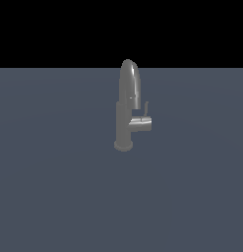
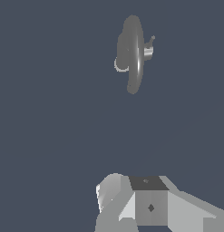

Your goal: Turn on the faucet by rotating a designated handle.

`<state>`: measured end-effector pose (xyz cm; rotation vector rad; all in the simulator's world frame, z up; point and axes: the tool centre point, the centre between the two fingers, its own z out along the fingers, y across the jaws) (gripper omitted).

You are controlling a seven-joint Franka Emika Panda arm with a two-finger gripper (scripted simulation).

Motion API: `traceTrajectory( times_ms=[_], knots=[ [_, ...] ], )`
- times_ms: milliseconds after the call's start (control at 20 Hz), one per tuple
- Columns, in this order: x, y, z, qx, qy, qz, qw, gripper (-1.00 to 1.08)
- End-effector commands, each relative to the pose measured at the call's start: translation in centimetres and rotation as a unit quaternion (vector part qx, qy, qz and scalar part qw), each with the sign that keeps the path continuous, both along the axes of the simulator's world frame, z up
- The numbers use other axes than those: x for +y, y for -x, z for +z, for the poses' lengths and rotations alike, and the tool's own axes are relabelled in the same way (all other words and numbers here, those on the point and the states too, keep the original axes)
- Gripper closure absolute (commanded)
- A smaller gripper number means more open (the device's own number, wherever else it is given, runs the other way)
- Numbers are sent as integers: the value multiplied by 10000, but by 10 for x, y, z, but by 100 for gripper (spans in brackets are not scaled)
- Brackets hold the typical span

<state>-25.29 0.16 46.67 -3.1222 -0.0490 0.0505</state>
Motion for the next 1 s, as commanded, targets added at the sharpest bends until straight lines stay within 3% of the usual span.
traceTrajectory(
  times_ms=[0, 500, 950],
  knots=[
    [0, 0, 0, 0, 0, 0, 10000, 108],
    [1, -13, -1, 165, -135, -150, 9997, 108],
    [0, -48, -5, 609, -498, -554, 9954, 108]
  ],
)
